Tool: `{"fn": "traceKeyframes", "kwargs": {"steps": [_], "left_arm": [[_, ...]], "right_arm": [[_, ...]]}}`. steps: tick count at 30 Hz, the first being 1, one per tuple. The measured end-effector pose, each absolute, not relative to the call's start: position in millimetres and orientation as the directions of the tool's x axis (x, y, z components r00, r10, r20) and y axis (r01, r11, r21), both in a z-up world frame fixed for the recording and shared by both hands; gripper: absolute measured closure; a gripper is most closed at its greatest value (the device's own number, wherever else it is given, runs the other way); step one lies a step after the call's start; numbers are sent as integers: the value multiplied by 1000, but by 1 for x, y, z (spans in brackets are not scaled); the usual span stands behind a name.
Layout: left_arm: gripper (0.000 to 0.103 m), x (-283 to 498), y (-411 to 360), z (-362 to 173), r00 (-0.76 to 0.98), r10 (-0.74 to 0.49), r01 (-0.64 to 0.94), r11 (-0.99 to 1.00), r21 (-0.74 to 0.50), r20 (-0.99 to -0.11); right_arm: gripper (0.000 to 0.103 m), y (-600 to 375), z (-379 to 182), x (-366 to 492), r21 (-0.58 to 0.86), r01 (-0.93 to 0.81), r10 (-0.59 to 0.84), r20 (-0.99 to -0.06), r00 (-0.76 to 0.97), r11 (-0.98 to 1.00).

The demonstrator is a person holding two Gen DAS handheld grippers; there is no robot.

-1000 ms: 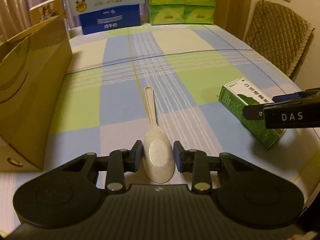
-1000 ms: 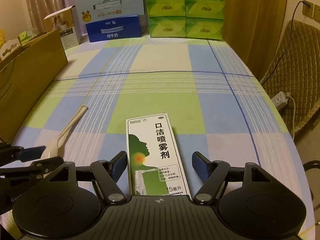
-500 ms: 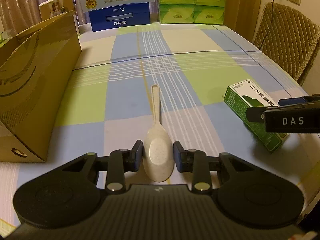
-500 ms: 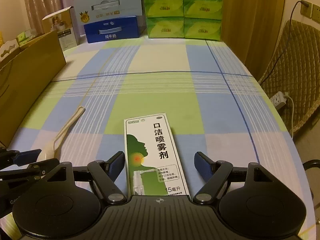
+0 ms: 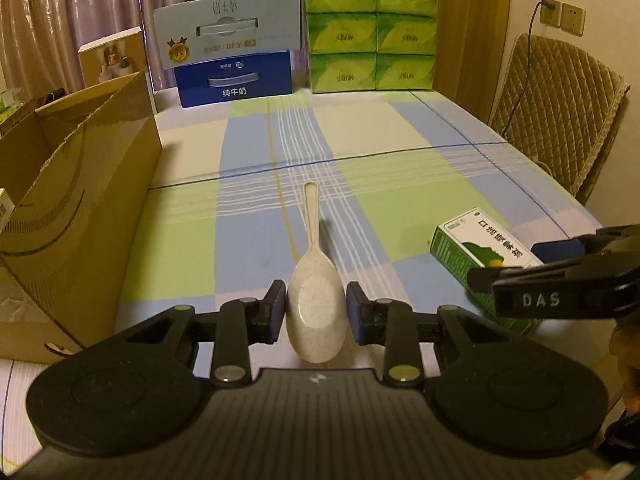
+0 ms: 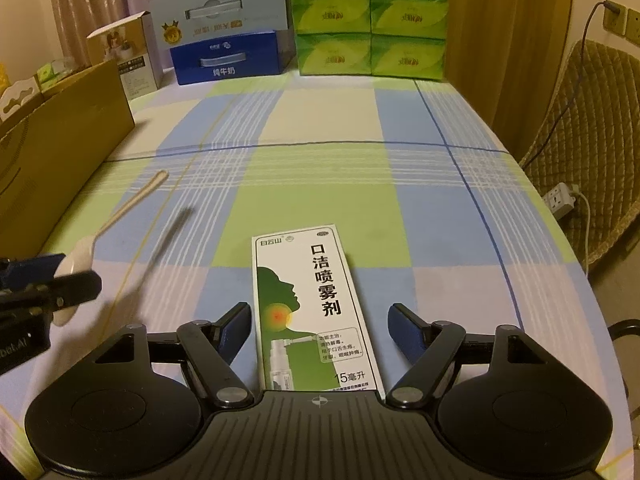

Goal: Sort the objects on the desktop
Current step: 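Carry spoon with left tool while right tool carries spray box to cardboard box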

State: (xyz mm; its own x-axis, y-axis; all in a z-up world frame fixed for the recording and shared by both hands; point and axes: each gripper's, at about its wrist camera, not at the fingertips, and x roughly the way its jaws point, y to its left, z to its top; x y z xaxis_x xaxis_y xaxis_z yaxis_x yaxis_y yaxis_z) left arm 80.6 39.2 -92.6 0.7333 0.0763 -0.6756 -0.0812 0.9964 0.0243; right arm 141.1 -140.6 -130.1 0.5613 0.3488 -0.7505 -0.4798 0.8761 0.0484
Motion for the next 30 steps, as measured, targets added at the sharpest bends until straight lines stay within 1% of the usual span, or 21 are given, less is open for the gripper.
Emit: {"fn": "traceKeyframes", "kwargs": {"steps": [7,8,9,11,18,24,30], "left_arm": [[76,80,41,-94,729,75,-85,996,18,-680],[76,80,41,-94,729,75,-87,996,17,-681],[76,80,41,-94,728,74,-87,996,16,-681],[76,80,41,-94,729,76,-88,996,16,-681],[76,79,45,-82,750,82,-93,995,19,-657],[76,74,49,-61,779,94,-104,994,20,-620],[76,64,56,-35,808,108,-120,993,18,-579]], "right_arm": [[30,-139,-133,142,44,-479,343,-756,557,877],[36,-139,-133,142,43,-482,343,-758,555,875],[50,-138,-134,142,44,-488,347,-759,551,872],[50,-136,-133,140,23,-488,338,-750,569,873],[51,-138,-118,137,59,-477,368,-721,587,877],[51,-132,-92,125,85,-486,403,-692,599,870],[51,-121,-57,112,95,-512,445,-644,622,854]]}}
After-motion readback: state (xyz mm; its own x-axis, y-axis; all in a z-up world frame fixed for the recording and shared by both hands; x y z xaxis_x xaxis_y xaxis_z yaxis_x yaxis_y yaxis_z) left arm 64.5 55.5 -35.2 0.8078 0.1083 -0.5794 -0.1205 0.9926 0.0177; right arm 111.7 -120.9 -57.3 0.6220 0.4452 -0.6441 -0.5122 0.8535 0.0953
